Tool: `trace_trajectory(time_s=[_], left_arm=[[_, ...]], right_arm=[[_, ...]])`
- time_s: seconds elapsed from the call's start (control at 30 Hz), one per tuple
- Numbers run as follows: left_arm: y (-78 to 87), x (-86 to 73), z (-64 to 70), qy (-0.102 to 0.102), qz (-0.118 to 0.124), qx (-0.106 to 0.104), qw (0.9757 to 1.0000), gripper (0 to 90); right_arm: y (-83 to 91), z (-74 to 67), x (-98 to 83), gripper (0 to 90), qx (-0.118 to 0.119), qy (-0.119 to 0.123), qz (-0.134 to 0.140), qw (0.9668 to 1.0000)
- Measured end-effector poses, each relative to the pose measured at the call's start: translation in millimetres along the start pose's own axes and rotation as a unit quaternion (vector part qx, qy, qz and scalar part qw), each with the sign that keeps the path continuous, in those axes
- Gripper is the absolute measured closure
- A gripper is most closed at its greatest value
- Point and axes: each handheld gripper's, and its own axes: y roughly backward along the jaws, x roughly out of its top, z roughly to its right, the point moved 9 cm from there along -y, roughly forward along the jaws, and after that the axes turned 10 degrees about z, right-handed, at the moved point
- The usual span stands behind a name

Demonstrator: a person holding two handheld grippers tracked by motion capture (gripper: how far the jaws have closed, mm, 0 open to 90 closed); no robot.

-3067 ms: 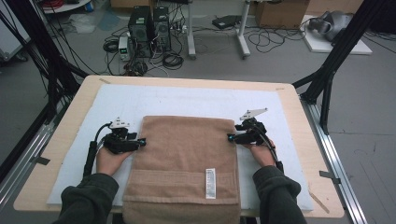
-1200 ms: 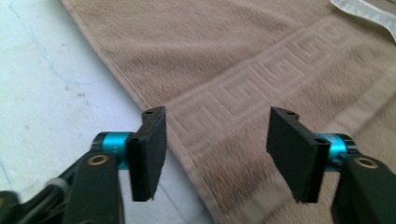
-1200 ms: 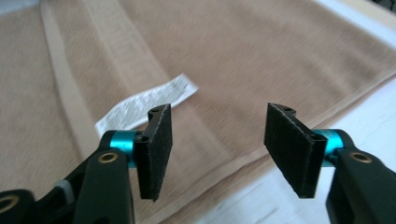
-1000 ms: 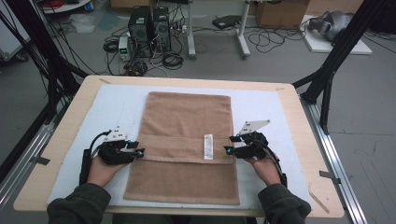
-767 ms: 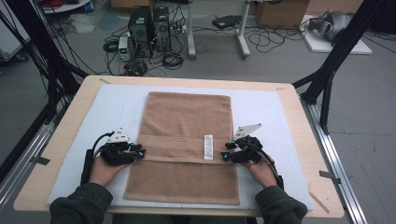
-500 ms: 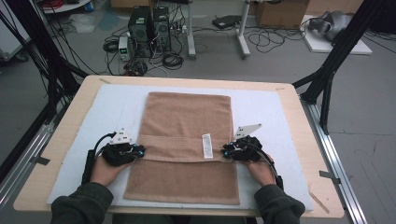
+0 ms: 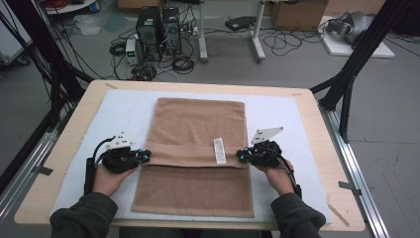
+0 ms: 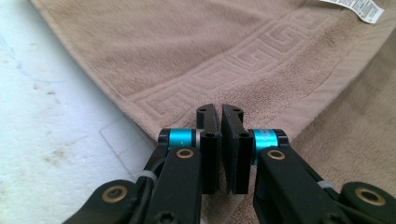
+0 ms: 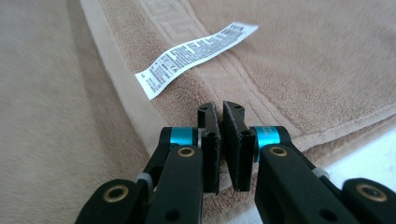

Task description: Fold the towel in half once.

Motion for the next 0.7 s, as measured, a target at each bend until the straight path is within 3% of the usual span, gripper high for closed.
trace_trajectory(time_s=[0.2, 0.4, 0.6, 0.7], left_arm=[[7.4, 7.4, 4.7, 0.0, 0.015, -0.002, 0.9999, 85.6], [19.2, 13.0, 13.7, 0.002, 0.032, -0.008, 0.9995, 85.7], [42.6, 7.3, 40.6, -0.013, 0.032, -0.02, 0.9992, 86.3], [60.1, 5.7, 59.1, -0.025, 0.042, -0.027, 0.9984, 86.5]], right_arm=[[10.7, -3.3, 10.4, 85.5, -0.002, 0.012, 0.006, 0.9999], [24.3, -13.9, 17.3, 85.6, 0.011, 0.017, 0.017, 0.9997], [45.0, -37.5, 19.0, 85.6, 0.036, 0.043, 0.022, 0.9982], [56.9, -52.7, 19.5, 85.7, 0.053, 0.078, 0.026, 0.9951]])
